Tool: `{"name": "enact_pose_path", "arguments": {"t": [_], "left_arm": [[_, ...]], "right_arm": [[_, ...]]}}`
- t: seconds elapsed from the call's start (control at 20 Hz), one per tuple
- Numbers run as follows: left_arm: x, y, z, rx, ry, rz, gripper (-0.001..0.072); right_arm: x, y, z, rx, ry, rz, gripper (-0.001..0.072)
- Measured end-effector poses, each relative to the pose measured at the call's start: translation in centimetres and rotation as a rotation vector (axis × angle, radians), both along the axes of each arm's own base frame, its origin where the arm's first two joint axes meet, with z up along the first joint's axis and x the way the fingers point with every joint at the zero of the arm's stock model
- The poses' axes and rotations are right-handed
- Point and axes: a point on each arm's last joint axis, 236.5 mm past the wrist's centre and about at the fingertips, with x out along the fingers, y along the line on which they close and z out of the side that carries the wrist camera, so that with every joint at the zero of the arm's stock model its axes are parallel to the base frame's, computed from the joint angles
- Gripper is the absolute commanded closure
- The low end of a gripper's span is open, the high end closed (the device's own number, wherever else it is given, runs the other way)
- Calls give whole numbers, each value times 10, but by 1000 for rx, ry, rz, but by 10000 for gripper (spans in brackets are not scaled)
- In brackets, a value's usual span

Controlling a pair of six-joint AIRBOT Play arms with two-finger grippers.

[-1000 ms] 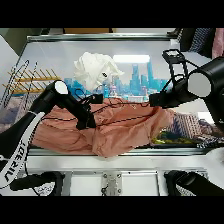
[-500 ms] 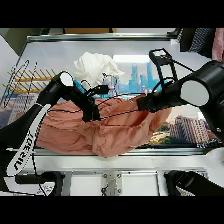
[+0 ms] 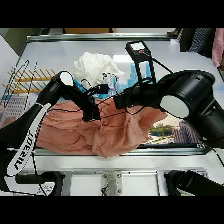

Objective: Fold the clothes and pants, and hang the long-sleeved shirts on hangers.

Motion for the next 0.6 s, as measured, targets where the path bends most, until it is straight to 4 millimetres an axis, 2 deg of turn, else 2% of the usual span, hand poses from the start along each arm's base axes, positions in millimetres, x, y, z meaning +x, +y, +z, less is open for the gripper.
{"name": "enact_pose_path", "arguments": {"t": [0.15, 0.35, 0.6], "left_arm": [[-1, 0, 0, 0, 3, -2, 700], [-1, 0, 0, 0, 4, -3, 700], [-1, 0, 0, -1, 4, -4, 700]], "right_arm": [[6, 14, -4, 14, -15, 15, 702], [5, 29, -11, 15, -15, 44, 701], [2, 38, -16, 11, -11, 62, 688]]}}
